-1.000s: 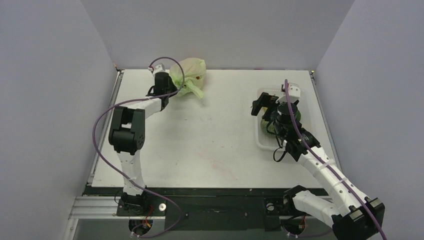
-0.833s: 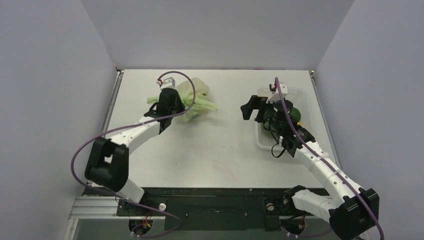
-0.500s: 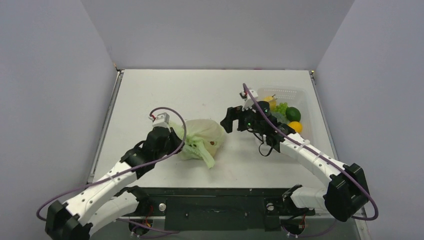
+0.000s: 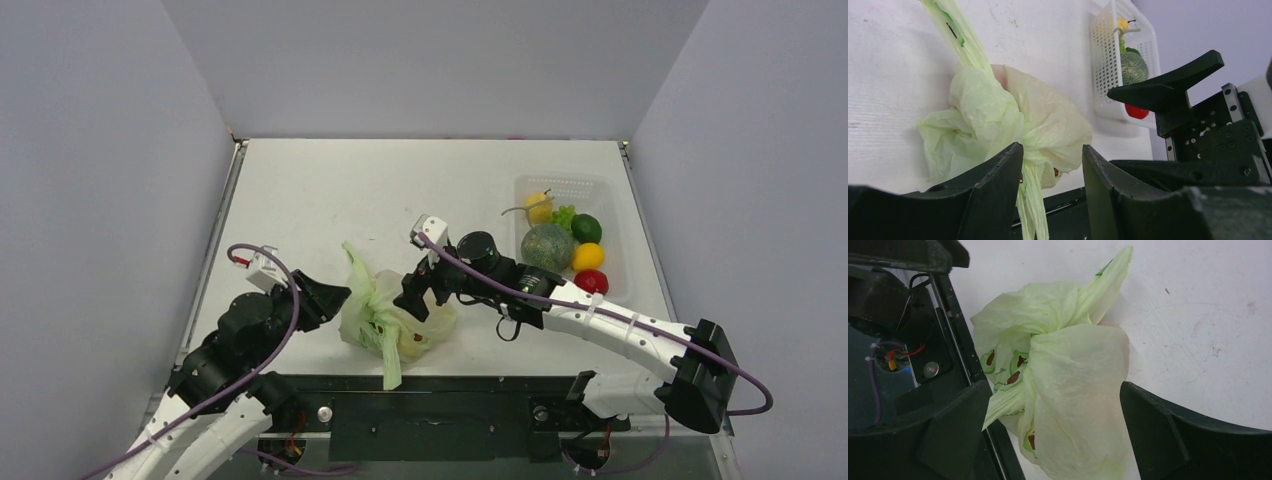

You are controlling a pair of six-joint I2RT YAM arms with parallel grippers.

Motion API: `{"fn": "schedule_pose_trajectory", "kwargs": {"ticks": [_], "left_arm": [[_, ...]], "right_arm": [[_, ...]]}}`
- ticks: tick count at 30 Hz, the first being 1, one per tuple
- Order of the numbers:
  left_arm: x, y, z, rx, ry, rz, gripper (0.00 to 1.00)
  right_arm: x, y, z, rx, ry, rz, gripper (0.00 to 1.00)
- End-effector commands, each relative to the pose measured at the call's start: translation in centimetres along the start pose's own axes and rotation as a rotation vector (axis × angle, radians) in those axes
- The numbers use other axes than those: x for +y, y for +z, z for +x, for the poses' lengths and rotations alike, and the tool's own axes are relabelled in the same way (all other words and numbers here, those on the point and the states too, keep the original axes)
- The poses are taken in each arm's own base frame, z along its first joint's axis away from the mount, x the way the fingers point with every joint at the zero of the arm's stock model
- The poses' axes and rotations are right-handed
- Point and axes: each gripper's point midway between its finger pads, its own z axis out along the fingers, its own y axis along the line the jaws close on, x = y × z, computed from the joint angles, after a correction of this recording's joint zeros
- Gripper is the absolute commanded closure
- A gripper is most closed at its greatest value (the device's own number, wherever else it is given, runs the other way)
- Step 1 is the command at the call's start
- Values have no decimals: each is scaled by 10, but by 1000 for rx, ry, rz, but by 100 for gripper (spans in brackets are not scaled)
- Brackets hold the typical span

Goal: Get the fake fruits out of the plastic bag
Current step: Move the plastic bag to the center of the board, then untie the plastic bag at the center of the board.

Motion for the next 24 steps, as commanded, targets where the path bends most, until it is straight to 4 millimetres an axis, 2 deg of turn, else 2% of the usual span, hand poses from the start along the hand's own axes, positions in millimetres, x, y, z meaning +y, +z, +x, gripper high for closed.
{"fn": "schedule_pose_trajectory", "kwargs": {"ticks": [1,4,8,9,12,14,17,20,24], "left_arm": [[-3,24,13,122,118,-64,55],[15,49,39,251,171,-164,55],[32,65,57,293,165,-206,56],[29,67,58,288,154,-180,56],[28,65,64,277,120,-133,56],[29,62,65,262,94,-111,56],[25,59,65,238,49,-68,56],[24,58,69,237,33,-36,56],[29,62,76,251,17,-47,70]], "right_arm": [[14,3,-15,-27,-101,-6,4],[14,13,0,1,-129,29,12],[5,28,23,11,-128,71,18],[4,32,26,17,-130,75,20],[-2,40,39,45,-147,115,27],[-1,45,40,34,-135,114,31],[1,50,40,18,-126,101,33],[1,56,48,54,-123,104,34],[0,61,50,61,-145,134,42]]}}
